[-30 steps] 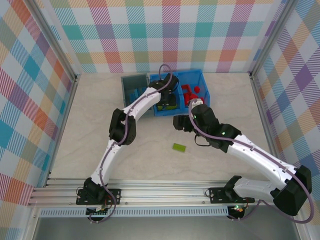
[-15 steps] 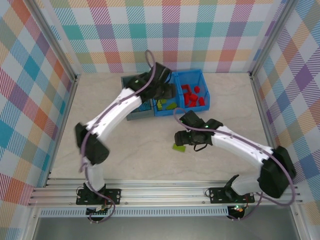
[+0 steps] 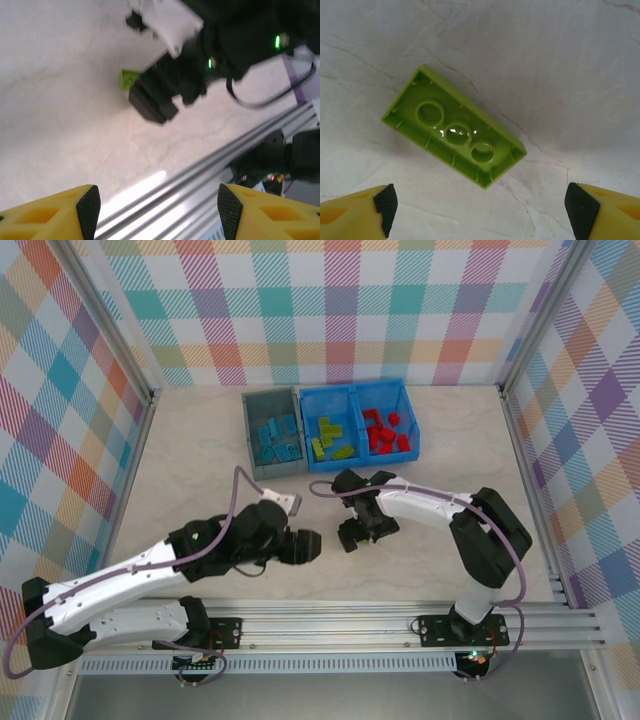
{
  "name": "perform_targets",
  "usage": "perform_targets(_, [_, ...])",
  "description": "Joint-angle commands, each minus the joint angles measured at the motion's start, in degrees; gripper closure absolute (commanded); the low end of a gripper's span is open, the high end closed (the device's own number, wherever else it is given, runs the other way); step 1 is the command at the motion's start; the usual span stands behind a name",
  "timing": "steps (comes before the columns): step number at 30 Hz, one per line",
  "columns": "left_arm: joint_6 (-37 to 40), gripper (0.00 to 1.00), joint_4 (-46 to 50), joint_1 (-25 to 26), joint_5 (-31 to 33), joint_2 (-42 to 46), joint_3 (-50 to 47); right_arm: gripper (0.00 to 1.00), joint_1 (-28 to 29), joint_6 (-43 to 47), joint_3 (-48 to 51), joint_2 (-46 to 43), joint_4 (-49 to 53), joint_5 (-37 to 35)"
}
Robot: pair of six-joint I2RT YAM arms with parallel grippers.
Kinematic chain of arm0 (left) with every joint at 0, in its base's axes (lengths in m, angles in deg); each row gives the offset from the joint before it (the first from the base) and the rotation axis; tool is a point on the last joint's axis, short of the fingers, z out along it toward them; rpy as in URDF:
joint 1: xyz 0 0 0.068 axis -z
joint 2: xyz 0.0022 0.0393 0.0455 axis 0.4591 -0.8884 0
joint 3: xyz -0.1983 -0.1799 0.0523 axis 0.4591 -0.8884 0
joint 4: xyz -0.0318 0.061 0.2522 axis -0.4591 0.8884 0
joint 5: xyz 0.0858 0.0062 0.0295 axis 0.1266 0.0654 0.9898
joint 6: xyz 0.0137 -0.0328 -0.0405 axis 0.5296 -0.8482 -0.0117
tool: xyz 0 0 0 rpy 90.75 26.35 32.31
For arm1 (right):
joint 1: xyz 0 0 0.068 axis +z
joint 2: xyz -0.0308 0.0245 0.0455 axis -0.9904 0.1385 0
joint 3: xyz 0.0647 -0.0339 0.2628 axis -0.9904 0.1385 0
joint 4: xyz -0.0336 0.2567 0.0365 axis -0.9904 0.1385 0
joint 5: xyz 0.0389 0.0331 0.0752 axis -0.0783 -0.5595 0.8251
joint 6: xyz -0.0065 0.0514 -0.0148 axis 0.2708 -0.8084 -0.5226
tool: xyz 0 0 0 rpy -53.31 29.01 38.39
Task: Sort the legos into containers by color
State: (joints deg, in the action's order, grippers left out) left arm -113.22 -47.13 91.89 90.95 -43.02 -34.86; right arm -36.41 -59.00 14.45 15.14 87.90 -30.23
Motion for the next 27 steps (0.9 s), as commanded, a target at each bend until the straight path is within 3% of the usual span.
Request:
perform_targets(1, [-5.28, 0.35, -1.56, 2.22, 3.09, 3.35, -2.89, 0.12, 0.05, 2.66, -3.11, 2.97, 0.99, -0.99])
perform_targets(5, [-5.63, 0.35, -2.02, 2.68, 4.31, 3.69, -3.13, 0.16, -0.83, 3.31, -5.09, 6.60, 0.40, -3.78])
perform_targets(10, [-4.44, 0.35, -4.02, 3.26, 5.01, 2.80, -1.65, 0.36, -3.25, 3.41, -5.83, 9.11, -1.09, -2.57])
perform_targets(19, [-4.63, 0.34, -5.17, 3.47, 5.17, 2.60, -2.04, 0.57, -4.23, 2.21, -4.43, 9.64, -3.50, -1.35])
perform_targets(23, [-4.88, 0.34, -7.22, 3.53, 5.85, 2.61, -2.55, 0.66, -4.23, 1.24, -2.90, 6.97, -4.82, -1.85])
perform_targets(27, [-4.85, 0.32, -5.95, 3.40, 10.86, 2.00, 0.02, 0.66, -4.23, -0.01, -5.44, 0.20, -3.05, -3.80])
